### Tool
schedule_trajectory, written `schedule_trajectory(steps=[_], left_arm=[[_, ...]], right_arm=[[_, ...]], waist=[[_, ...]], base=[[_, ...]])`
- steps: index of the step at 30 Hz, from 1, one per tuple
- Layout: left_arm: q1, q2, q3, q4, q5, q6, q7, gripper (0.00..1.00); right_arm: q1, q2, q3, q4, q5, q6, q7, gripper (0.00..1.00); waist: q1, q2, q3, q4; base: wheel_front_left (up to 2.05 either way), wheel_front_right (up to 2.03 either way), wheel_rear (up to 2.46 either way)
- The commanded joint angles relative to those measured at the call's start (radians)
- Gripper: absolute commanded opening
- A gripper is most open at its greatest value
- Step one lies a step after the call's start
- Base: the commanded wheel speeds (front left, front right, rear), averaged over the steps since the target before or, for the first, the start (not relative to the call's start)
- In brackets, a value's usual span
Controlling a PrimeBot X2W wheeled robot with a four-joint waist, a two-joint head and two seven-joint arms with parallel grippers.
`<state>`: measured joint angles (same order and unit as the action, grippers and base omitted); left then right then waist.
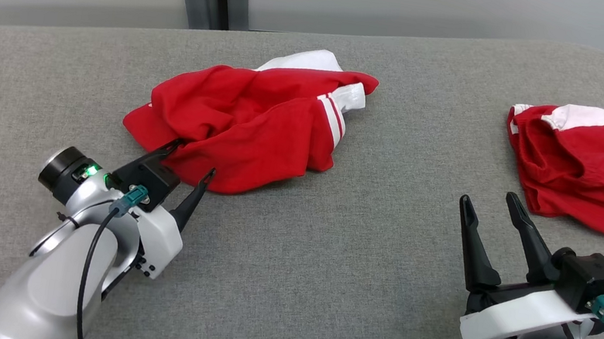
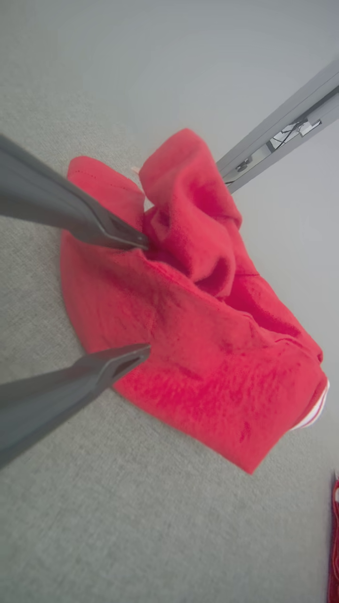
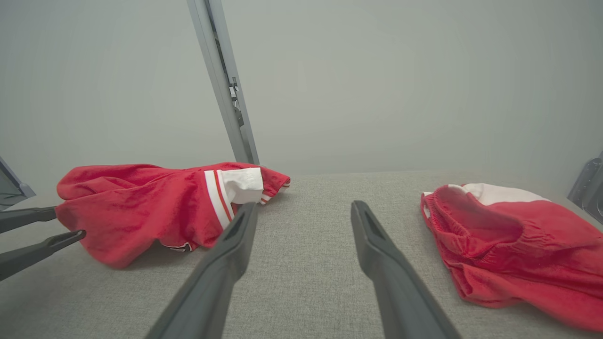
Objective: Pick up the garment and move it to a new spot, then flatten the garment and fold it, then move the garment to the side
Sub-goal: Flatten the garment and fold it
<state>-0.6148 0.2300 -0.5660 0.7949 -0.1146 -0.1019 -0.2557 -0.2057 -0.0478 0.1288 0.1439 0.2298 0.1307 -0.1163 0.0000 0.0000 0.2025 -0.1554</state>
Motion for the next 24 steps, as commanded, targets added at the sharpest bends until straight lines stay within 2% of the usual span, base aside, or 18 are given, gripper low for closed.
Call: schedule_trajectory(steps=[1,3,4,5,8,15,24], left_arm=[[-0.021,0.008,-0.008,0.008,0.011,-0.002,0.002,1.00],[-0.024,0.012,-0.014,0.015,0.015,-0.002,0.007,0.97],[-0.026,0.016,-0.019,0.021,0.019,-0.002,0.012,0.76],[-0.029,0.020,-0.023,0.027,0.020,-0.004,0.016,0.49],[-0.034,0.027,-0.037,0.038,0.026,-0.007,0.018,0.00],[-0.009,0.031,-0.070,0.035,0.037,-0.009,0.009,0.00],[0.141,0.008,-0.126,-0.001,0.043,0.044,0.008,0.00]], right_arm=[[-0.006,-0.006,-0.005,0.002,-0.001,0.000,-0.009,1.00],[-0.007,-0.006,-0.006,0.003,0.000,0.000,-0.009,1.00],[-0.007,-0.006,-0.006,0.004,0.000,0.000,-0.009,1.00],[-0.008,-0.006,-0.007,0.005,0.001,0.000,-0.008,1.00],[-0.009,-0.006,-0.008,0.007,0.004,0.000,-0.011,1.00],[-0.009,-0.006,-0.007,0.012,0.006,0.000,-0.017,1.00],[-0.002,-0.006,-0.009,0.015,0.005,0.000,-0.015,1.00]], waist=[[0.0000,0.0000,0.002,-0.001],[0.0000,0.0000,0.003,-0.001],[0.0000,0.0000,0.003,0.000],[0.0000,0.0000,0.003,0.000],[0.0000,0.0000,0.003,0.004],[0.0000,0.0000,-0.001,0.015],[0.0000,0.0000,-0.008,0.014]], base=[[0.00,0.00,0.00],[0.00,0.00,0.00],[0.00,0.00,0.00],[0.00,0.00,0.00],[0.00,0.00,0.00],[0.00,0.00,0.00],[0.00,0.00,0.00]])
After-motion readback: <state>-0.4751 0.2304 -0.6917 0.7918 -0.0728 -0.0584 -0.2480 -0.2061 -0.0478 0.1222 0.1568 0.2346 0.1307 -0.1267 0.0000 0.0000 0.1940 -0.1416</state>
